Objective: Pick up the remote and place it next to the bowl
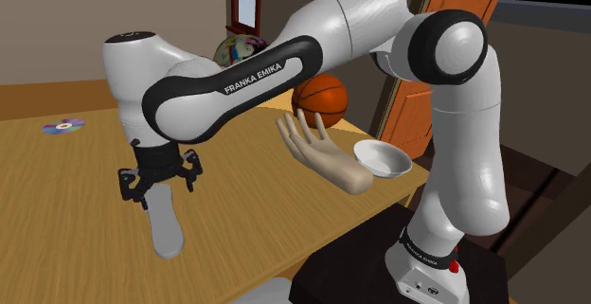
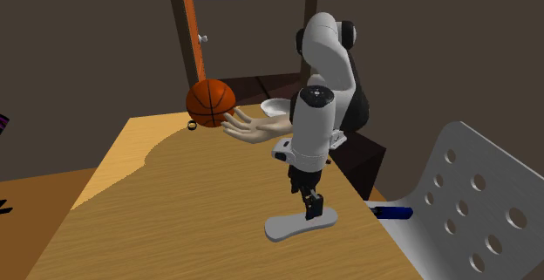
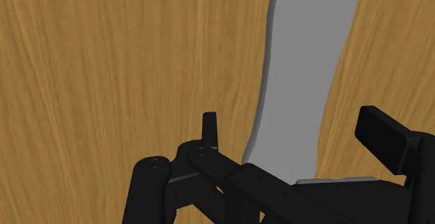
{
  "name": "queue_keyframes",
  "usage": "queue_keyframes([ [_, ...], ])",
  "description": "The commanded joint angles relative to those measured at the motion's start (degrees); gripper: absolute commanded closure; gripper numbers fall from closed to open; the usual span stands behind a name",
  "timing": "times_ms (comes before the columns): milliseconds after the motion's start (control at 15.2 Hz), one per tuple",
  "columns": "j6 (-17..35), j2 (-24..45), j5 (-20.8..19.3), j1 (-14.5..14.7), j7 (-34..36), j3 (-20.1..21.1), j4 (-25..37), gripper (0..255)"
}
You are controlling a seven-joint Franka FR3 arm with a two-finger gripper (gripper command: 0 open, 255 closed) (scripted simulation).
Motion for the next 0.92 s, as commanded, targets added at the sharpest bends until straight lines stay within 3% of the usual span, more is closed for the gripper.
queue_keyframes([
  [0, -1.0, 4.0, -1.4, 2.0, 1.9, -0.4, 4.7, 0],
  [462, 3.3, 6.1, -2.5, 2.3, 2.6, -1.1, 2.2, 0],
  [858, 3.6, 6.3, -2.6, 2.3, 2.7, -1.2, 2.1, 0],
])
